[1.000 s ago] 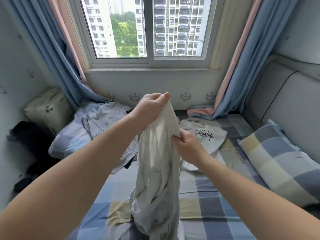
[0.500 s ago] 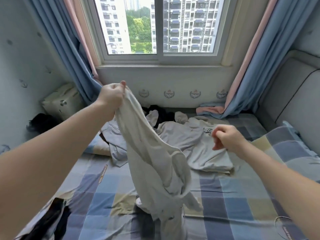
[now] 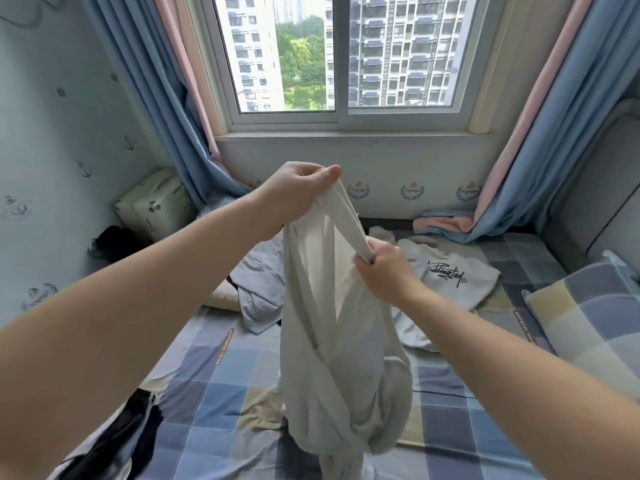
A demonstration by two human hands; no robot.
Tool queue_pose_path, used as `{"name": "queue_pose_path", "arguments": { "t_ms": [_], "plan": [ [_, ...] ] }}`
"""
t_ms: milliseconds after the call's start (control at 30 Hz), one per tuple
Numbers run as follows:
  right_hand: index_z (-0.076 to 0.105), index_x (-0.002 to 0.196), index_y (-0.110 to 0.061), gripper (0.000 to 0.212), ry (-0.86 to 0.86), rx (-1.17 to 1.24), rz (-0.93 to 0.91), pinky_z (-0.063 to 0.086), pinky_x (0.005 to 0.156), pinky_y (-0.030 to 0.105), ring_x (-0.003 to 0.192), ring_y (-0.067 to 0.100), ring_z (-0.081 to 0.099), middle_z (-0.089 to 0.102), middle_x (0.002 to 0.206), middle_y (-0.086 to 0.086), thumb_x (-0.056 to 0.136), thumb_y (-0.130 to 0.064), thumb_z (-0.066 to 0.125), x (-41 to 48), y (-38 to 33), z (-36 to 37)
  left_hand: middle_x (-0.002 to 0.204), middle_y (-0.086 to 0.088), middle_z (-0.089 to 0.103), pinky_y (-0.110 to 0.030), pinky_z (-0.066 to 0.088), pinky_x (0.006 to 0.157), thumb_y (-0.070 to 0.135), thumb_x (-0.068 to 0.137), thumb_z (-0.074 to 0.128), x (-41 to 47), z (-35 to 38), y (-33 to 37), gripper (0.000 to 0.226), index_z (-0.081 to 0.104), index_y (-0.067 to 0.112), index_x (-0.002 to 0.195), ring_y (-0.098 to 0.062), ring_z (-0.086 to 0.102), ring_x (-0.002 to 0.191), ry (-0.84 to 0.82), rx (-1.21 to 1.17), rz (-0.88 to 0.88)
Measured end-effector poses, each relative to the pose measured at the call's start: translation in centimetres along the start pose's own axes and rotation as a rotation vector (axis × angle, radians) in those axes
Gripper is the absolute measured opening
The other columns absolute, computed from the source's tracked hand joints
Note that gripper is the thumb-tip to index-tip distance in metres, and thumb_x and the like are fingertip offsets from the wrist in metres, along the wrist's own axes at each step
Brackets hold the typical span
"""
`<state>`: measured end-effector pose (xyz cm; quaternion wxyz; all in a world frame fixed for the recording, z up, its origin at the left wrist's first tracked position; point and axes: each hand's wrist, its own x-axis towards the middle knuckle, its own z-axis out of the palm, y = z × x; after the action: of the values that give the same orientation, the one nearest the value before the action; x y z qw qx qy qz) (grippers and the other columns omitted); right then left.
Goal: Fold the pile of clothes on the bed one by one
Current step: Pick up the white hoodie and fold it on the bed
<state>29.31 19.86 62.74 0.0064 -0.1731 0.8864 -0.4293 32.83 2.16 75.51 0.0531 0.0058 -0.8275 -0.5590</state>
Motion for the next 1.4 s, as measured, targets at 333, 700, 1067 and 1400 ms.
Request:
{"name": "queue_pose_path", "arguments": {
  "t_ms": [333,700,1067,1400],
  "plan": [
    [0.059,0.090,-0.001,0.023,-0.168,0.131,0.129,0.033,0.061,0.032,0.067,0.019,0.046,0.052,0.073,0.005,0.093,-0.023,0.066,1.6,3.3,-2.7,0.064,0.001,0.050,-0.028,0.035,0.053,0.034,0.098,0.062,2.7,-5.1,-4.7,0.034,0.054,0.015,0.072,-0.017,0.048,0.057,0.277,0.416,-0.019],
    [0.071,0.095,-0.002,0.029,-0.253,0.439,-0.037,0.039,0.067,0.035,0.073,0.021,0.050,0.059,0.080,0.011,0.089,-0.029,0.066,3.7,-4.6,-6.3,0.080,0.003,0.057,-0.022,0.042,0.063,0.012,0.095,0.068,0.6,3.2,-7.1,0.010,0.062,0.003,0.097,-0.006,0.051,0.068,-0.174,0.085,0.076],
    [0.058,0.074,-0.021,0.004,-0.266,-0.058,0.136,0.046,0.062,0.035,0.068,0.017,0.056,0.064,0.074,0.005,0.070,-0.023,0.059,0.8,8.9,-5.7,0.074,-0.003,0.051,-0.034,0.037,0.063,0.034,0.085,0.063,3.4,0.6,-1.8,0.017,0.065,0.022,0.074,-0.017,0.047,0.069,0.072,-0.290,0.086],
    [0.057,0.076,-0.014,0.029,-0.249,0.295,0.055,0.028,0.055,0.032,0.064,0.019,0.036,0.043,0.070,0.002,0.104,-0.023,0.055,0.3,3.8,-11.1,0.095,-0.013,0.057,-0.034,0.041,0.074,0.026,0.101,0.055,4.8,1.5,-6.6,0.018,0.063,0.015,0.089,-0.024,0.053,0.085,0.192,0.005,-0.238]
  ]
}}
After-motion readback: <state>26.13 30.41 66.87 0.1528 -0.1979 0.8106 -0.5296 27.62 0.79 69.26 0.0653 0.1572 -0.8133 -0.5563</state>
